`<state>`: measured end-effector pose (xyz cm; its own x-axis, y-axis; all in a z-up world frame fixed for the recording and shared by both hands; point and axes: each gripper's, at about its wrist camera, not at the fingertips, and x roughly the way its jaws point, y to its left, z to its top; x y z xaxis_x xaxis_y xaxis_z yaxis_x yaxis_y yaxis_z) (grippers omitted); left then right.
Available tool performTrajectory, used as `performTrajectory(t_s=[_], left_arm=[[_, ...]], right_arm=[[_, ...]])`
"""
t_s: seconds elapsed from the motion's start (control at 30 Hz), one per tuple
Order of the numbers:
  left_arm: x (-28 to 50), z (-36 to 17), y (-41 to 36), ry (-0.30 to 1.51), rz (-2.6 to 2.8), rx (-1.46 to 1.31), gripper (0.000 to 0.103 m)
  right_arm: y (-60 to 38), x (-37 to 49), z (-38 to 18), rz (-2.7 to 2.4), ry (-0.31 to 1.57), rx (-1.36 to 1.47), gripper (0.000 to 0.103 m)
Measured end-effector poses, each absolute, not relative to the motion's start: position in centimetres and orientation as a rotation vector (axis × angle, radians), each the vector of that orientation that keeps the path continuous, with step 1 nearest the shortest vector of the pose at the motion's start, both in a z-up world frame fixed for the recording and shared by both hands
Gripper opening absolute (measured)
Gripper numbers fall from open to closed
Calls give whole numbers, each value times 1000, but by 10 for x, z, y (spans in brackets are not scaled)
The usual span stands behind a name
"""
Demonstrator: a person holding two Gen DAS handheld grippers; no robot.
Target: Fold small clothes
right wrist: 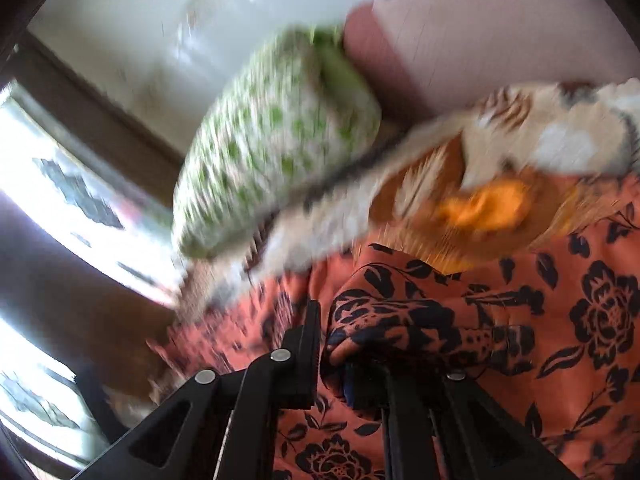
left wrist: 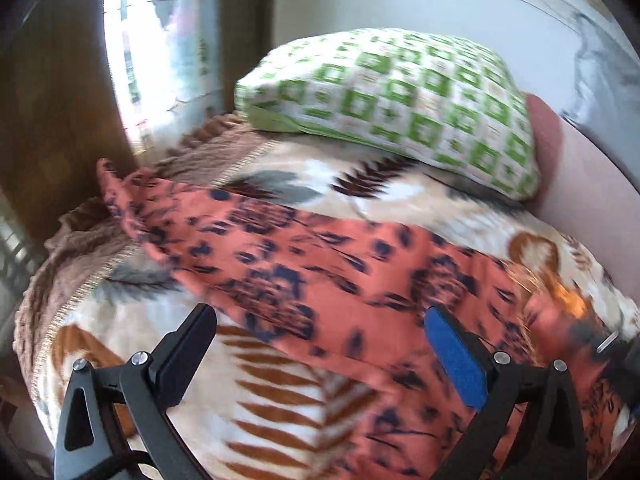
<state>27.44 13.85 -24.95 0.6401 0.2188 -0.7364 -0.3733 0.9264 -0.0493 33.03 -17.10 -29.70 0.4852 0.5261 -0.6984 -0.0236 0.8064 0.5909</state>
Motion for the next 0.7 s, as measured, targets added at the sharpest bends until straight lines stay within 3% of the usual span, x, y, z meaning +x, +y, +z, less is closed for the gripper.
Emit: performTrajectory(t_s=[0.03, 0.1, 0.13, 0.17, 0.4, 0.6, 0.7], left_arm=[[276, -249, 143, 802, 357, -201, 103], [277, -247, 151, 789, 369, -194, 103], [277, -246, 153, 787, 365, -194, 103], [278, -246, 153, 788, 359, -194, 103], [280, -241, 126, 783, 296, -126, 103], [278, -239, 93, 782, 215, 5, 103], [281, -241, 103, 799, 258, 17, 103]], right_arm=[[-158, 334, -314, 388, 1096, 557, 27], [-144, 328, -336, 423, 1158, 572, 55], [-141, 324, -340, 452, 1152, 577, 81], [-140, 319, -340, 480, 1139, 576, 86], [-203, 292, -311, 545, 1010, 757, 86], [-249, 302, -354, 361, 1093, 1100, 86], [-232, 313, -343, 452, 1004, 1188, 85]])
